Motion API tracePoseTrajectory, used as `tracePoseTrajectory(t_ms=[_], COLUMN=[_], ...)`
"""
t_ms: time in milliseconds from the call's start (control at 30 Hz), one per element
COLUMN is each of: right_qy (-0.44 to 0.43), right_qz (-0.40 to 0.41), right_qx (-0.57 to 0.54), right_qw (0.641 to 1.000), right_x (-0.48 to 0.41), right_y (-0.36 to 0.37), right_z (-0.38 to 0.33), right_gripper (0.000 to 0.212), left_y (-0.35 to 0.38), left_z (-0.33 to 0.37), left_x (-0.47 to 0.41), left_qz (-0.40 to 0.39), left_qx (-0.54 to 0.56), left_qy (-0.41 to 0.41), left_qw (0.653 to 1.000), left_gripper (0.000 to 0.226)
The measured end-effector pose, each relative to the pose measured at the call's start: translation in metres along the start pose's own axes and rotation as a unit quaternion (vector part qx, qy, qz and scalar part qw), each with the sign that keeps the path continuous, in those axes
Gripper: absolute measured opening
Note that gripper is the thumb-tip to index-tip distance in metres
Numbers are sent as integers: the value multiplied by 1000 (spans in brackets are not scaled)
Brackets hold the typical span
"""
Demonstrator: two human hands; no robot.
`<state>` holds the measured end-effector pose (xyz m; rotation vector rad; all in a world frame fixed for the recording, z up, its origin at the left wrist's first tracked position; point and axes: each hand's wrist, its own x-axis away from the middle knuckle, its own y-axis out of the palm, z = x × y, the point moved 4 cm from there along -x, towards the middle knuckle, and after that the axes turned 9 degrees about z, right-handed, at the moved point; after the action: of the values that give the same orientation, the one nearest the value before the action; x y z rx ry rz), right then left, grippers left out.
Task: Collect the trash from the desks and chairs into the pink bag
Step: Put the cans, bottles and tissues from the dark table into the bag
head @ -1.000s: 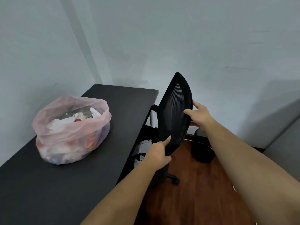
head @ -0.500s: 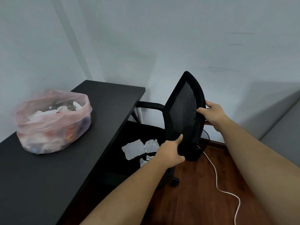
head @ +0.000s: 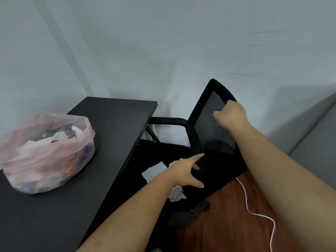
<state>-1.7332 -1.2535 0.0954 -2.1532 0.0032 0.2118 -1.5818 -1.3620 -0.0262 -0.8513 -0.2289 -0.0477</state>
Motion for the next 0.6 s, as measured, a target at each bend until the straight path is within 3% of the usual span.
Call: tracePoseTrajectory(t_ms=[67,233,400,600], right_qy=[-29,-8,101,142], right_qz=[3,-178,-293,-327], right_qx=[-18,28,33,64], right_qw=[999,984,950,932], right_x=[7,35,65,84], right_y=[36,164,272,370], right_z=[-28,-33,16,80], right_gripper=[43,31,25,28], left_y=[-20,-50,-39,37], left_z=[-39,-145,-238,-313], left_x=[-5,-25,-52,-73], left_qz=[18,-14,-25,-101], left_qx=[-28,-117,-130,-140], left_qy=[-39,-115,-167,-244], left_qw=[999,986,977,954], left_gripper=[87,63,64,89])
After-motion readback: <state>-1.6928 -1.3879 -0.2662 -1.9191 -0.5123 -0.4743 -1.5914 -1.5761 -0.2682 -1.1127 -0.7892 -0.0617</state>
